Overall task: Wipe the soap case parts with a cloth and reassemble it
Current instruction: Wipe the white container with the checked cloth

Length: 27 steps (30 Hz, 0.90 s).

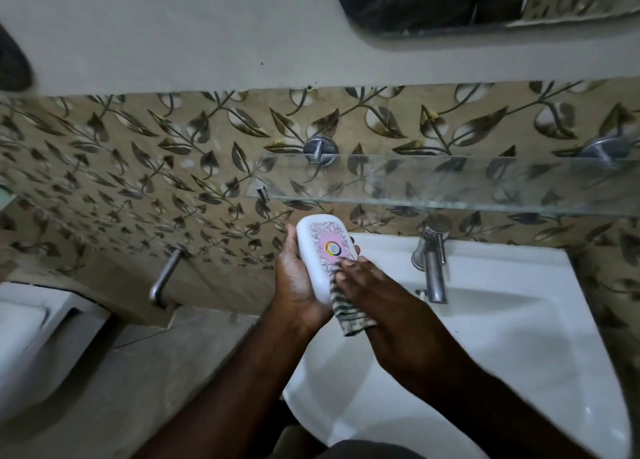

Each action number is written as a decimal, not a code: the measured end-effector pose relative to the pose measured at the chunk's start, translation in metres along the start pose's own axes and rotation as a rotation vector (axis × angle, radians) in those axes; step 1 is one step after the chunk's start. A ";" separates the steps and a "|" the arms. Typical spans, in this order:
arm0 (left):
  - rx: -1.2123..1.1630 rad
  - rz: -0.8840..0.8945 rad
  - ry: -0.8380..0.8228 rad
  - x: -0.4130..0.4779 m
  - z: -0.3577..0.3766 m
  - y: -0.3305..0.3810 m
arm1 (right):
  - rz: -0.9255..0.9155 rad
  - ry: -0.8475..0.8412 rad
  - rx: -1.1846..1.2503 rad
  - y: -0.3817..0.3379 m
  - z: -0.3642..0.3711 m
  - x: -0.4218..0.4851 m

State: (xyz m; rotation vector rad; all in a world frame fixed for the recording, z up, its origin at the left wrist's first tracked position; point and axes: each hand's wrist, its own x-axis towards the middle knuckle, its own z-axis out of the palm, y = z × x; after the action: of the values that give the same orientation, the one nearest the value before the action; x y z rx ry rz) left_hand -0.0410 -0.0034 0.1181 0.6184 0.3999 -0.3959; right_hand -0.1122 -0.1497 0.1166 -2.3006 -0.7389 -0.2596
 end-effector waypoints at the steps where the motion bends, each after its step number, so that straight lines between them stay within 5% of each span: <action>1: 0.019 -0.035 0.009 -0.002 -0.001 -0.003 | -0.026 -0.018 -0.011 -0.003 0.001 0.001; 5: 0.097 -0.123 -0.051 -0.013 -0.001 -0.025 | -0.014 -0.063 -0.022 0.001 0.000 0.026; 11: 0.060 -0.076 -0.117 -0.019 0.013 -0.033 | 0.278 0.037 0.107 0.032 -0.005 0.030; 20: 0.084 -0.047 0.043 -0.011 0.015 -0.029 | 0.055 0.046 0.113 0.008 0.004 -0.005; 27: 0.392 0.002 -0.104 -0.027 0.047 -0.034 | 0.330 0.274 0.406 0.030 -0.029 0.005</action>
State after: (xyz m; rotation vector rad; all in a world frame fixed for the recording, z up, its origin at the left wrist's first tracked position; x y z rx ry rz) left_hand -0.0688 -0.0516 0.1502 0.9753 0.2221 -0.5070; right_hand -0.0902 -0.1845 0.1234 -1.9097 -0.2389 -0.2394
